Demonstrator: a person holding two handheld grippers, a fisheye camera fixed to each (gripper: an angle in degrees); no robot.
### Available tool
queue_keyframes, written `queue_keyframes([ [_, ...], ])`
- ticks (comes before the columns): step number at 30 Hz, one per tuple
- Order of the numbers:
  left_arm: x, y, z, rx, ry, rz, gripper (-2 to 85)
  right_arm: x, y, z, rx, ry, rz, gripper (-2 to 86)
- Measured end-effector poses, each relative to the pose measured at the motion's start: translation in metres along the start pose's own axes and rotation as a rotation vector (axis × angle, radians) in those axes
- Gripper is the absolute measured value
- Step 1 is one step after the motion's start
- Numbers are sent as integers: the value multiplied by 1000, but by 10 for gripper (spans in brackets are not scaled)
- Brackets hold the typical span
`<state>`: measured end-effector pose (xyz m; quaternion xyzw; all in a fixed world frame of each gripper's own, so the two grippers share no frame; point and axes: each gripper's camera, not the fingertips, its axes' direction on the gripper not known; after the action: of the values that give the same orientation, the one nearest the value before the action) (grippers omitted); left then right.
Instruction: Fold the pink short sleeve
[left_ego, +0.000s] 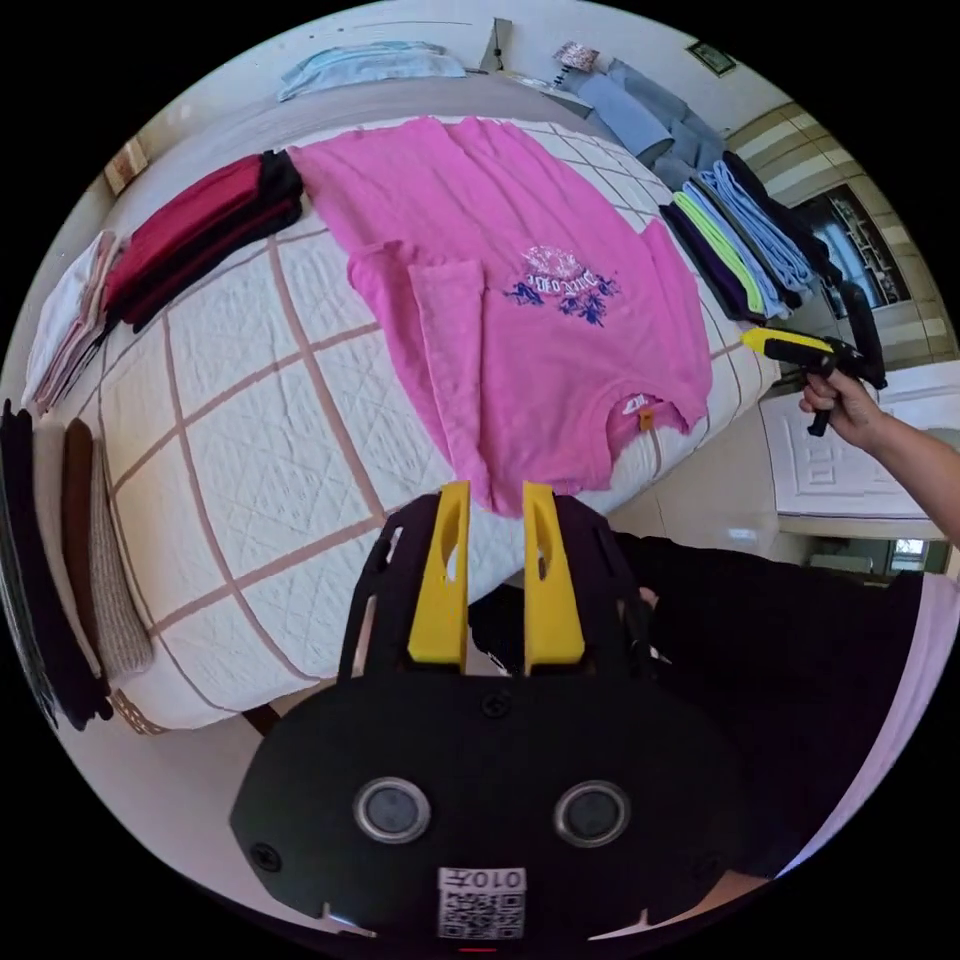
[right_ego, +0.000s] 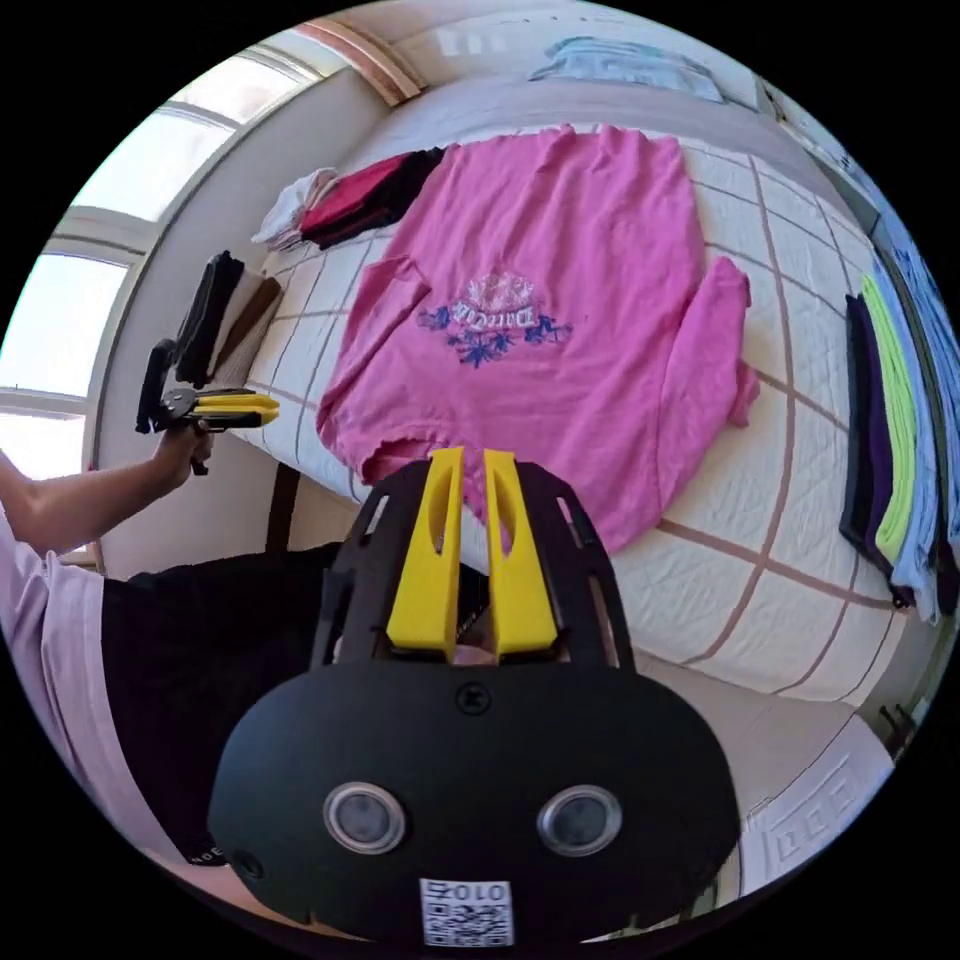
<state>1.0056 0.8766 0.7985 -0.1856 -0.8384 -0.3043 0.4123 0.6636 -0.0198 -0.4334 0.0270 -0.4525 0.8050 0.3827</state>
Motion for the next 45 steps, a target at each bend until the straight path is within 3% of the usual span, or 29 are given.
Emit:
queue_keyframes([
  [4,-24,-22,-3,111,-86,47,84,-42,-86,26,87,15,-301,71],
  [13,-98,-36,36,194,-44,55,97,-93,-238,136,-26,56,-647,76],
  [19,-152,0,33,249,4,30,96,-93,-257,189,-141,158,-693,65],
  [27,-218,34,14,319,42,35,88,-96,-260,185,-153,197,-586,36],
  [34,-260,41,-4,373,37,116,40,-134,-244,126,35,-53,-728,28],
  [37,-285,61,-32,466,126,153,10,-134,-246,108,84,-147,-699,20],
  [40,-345,119,-62,597,201,-77,1,-121,-242,97,189,-182,-598,17],
  [41,-379,153,-60,615,236,-256,0,-119,-241,98,192,-183,-584,17],
  [45,-467,260,8,554,509,-732,8,-98,-229,128,107,-197,-466,19],
])
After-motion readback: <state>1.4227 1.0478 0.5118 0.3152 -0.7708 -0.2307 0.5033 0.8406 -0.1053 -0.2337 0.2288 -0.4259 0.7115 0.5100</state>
